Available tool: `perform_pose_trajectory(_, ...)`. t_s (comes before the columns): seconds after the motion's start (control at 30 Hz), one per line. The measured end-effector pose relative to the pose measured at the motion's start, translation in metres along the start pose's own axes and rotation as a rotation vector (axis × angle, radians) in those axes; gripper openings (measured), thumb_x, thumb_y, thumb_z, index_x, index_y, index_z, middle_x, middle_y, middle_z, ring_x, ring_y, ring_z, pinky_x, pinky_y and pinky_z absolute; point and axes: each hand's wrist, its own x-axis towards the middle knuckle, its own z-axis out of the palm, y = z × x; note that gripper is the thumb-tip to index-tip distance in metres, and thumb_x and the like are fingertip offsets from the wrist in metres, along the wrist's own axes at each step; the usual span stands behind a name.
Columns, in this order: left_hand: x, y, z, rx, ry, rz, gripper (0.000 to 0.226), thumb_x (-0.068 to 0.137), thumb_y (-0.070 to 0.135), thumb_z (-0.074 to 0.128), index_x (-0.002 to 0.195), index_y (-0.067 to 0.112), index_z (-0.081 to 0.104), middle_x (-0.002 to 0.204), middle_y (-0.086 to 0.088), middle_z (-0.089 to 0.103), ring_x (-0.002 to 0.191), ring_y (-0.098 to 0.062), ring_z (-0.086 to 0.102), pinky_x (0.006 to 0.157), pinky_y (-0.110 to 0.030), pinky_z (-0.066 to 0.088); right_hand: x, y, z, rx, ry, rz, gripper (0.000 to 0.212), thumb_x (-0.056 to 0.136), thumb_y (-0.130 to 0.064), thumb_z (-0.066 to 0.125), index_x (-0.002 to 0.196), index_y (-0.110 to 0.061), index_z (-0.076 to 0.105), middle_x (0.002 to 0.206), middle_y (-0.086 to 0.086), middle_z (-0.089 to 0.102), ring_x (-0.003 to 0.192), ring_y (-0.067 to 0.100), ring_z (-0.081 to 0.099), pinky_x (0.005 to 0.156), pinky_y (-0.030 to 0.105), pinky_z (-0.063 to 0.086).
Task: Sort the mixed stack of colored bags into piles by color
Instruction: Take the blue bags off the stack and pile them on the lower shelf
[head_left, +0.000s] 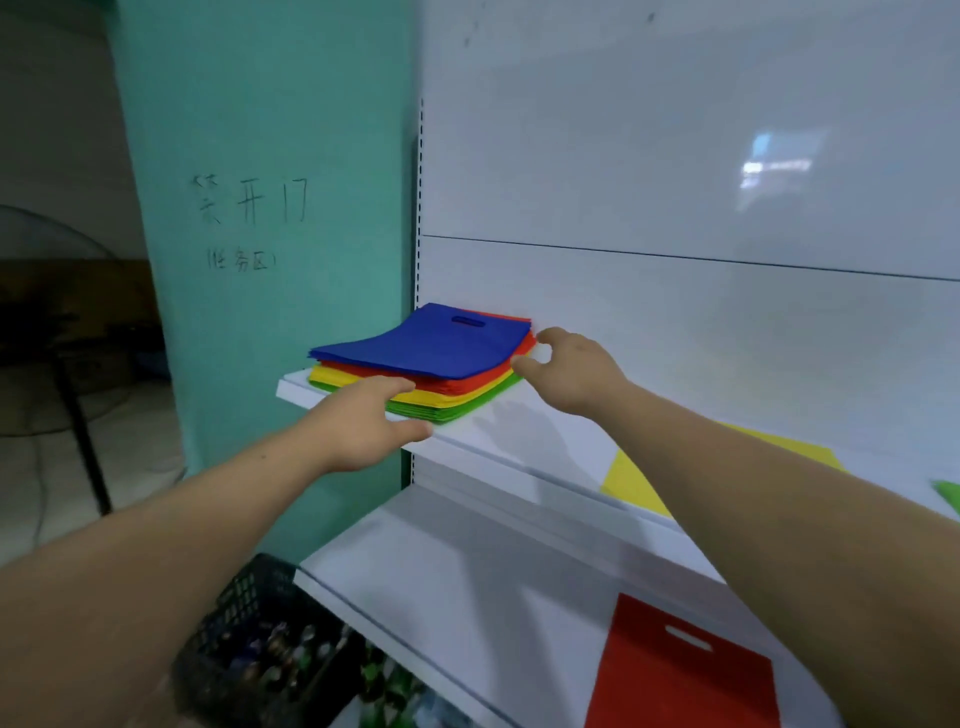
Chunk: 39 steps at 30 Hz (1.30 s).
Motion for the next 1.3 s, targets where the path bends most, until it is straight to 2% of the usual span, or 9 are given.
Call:
perform_pose_trajectory(0.23, 0.077, -0.060, -0.009, -0.048, 0.024, -0.011, 0.070, 0.083, 0.052, 0.062, 0.143, 0.025, 0.039, 0.149, 0.003, 0.038, 0.134, -0.018, 0.038, 0.108, -0.032, 0.031, 0.068, -0.014, 0.051, -0.015, -0.022, 0.050, 0.065, 0.094, -0.050, 0.045, 0.145, -0.012, 0.035, 0.144, 0.006, 0.045, 0.129, 0.026, 0.044, 0.100, 0.033, 0.037)
perform_pose_trajectory(0.37, 0.132, -0.104, -0.011, -0.069, -0.032, 0.035, 0.069, 0.084, 0.052, 0.061, 0.142, 0.024, 0.039, 0.146, 0.003, 0.042, 0.131, -0.018, 0.042, 0.108, -0.035, 0.035, 0.103, -0.022, 0.088, -0.016, -0.010, 0.144, 0.065, 0.095, -0.049, 0.046, 0.146, -0.011, 0.033, 0.144, 0.008, 0.046, 0.130, 0.026, 0.044, 0.101, 0.032, 0.035)
perform_pose_trajectory(0.57, 0.209, -0.154, -0.014, -0.066, -0.105, 0.120, 0.059, 0.089, 0.049, 0.056, 0.138, 0.018, 0.047, 0.145, -0.001, 0.044, 0.132, -0.019, 0.041, 0.106, -0.029, 0.031, 0.151, -0.038, 0.127, -0.022, 0.029, 0.326, 0.066, 0.094, -0.049, 0.048, 0.144, -0.009, 0.035, 0.145, 0.012, 0.043, 0.129, 0.029, 0.044, 0.102, 0.034, 0.036)
perform_pose_trajectory(0.63, 0.233, -0.166, -0.014, -0.069, -0.134, 0.145, 0.053, 0.092, 0.047, 0.052, 0.135, 0.017, 0.051, 0.142, -0.003, 0.048, 0.130, -0.020, 0.044, 0.104, -0.029, 0.032, 0.164, -0.042, 0.133, -0.030, 0.044, 0.398, 0.065, 0.095, -0.049, 0.048, 0.143, -0.006, 0.036, 0.143, 0.013, 0.045, 0.128, 0.030, 0.045, 0.099, 0.033, 0.037)
perform_pose_trajectory(0.77, 0.273, -0.178, -0.011, -0.115, -0.174, 0.204, 0.046, 0.094, 0.038, 0.054, 0.134, 0.016, 0.051, 0.143, -0.004, 0.046, 0.131, -0.020, 0.043, 0.105, -0.027, 0.031, 0.183, -0.041, 0.138, -0.032, 0.071, 0.533, 0.059, 0.094, -0.048, 0.049, 0.129, -0.001, 0.044, 0.125, 0.015, 0.056, 0.111, 0.030, 0.053, 0.082, 0.032, 0.040)
perform_pose_trajectory(0.87, 0.291, -0.187, -0.003, -0.055, -0.290, 0.228, 0.058, 0.090, 0.036, 0.061, 0.141, 0.016, 0.043, 0.148, -0.004, 0.039, 0.135, -0.020, 0.038, 0.109, -0.026, 0.027, 0.192, -0.036, 0.143, -0.014, 0.091, 0.607, 0.060, 0.092, -0.050, 0.052, 0.128, -0.003, 0.045, 0.122, 0.012, 0.057, 0.109, 0.029, 0.054, 0.083, 0.034, 0.043)
perform_pose_trajectory(1.0, 0.305, -0.194, 0.005, -0.060, -0.443, 0.167, 0.070, 0.084, 0.049, 0.063, 0.144, 0.020, 0.039, 0.154, -0.001, 0.030, 0.139, -0.018, 0.032, 0.112, -0.028, 0.022, 0.201, -0.027, 0.148, 0.001, 0.100, 0.660, 0.064, 0.087, -0.051, 0.060, 0.129, -0.006, 0.043, 0.124, 0.010, 0.053, 0.107, 0.026, 0.053, 0.077, 0.031, 0.041)
perform_pose_trajectory(1.17, 0.309, -0.193, 0.004, -0.027, -0.450, 0.168, 0.066, 0.087, 0.053, 0.056, 0.142, 0.020, 0.042, 0.151, 0.000, 0.035, 0.136, -0.017, 0.036, 0.108, -0.024, 0.025, 0.209, -0.023, 0.153, 0.055, 0.189, 0.606, 0.052, 0.089, -0.021, 0.062, 0.134, -0.011, 0.037, 0.123, 0.009, 0.053, 0.104, 0.027, 0.053, 0.078, 0.032, 0.044)
perform_pose_trajectory(1.3, 0.308, -0.189, 0.008, -0.016, -0.429, 0.181, 0.064, 0.088, 0.048, 0.058, 0.142, 0.019, 0.041, 0.151, -0.001, 0.035, 0.136, -0.016, 0.036, 0.107, -0.022, 0.025, 0.209, -0.022, 0.153, 0.076, 0.249, 0.521, 0.053, 0.092, -0.010, 0.049, 0.142, -0.018, 0.032, 0.100, 0.005, 0.053, 0.087, 0.024, 0.054, 0.068, 0.031, 0.041)
